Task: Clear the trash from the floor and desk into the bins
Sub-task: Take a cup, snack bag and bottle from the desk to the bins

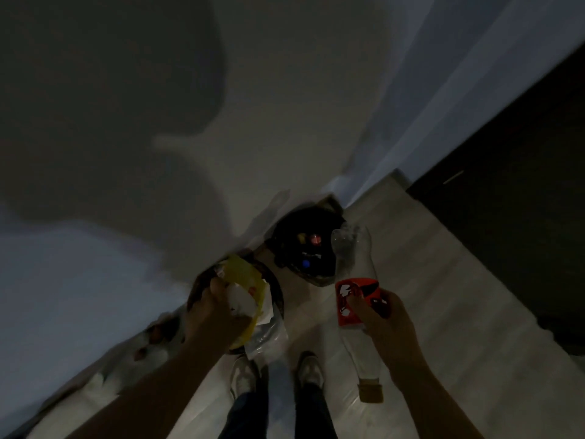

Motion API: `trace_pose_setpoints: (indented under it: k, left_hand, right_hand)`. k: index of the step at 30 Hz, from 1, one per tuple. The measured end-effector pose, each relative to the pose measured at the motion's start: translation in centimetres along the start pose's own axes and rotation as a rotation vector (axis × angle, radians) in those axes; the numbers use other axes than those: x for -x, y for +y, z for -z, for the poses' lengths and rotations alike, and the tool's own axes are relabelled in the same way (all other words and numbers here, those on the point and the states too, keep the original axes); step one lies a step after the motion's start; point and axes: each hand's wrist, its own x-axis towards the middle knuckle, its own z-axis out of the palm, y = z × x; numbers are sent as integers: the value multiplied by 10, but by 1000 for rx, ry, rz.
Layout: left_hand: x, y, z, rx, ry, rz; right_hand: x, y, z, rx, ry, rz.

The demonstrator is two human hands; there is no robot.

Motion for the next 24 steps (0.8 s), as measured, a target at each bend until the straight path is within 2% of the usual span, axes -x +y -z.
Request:
trace_pose_setpoints:
  k: [4,8,16,22,24]
  left_hand:
    - [-35,-11,-44,-29,63,9]
    - [-68,-25,-84,-79,32,140]
    - [-111,-48,-158,-45,25,207]
    - [-133,-74,-198,92,-5,275]
    - [-142,-84,-208,148,-35,372]
  right_hand:
    - [-54,25,-14,72,-35,-27]
    - [-98,49,-25,135,-67,-45]
    - [-160,93,-50,274,-106,-59]
    - [-203,123,-63,383,-111,-79]
    - [-219,131,-66,438,-108,-84]
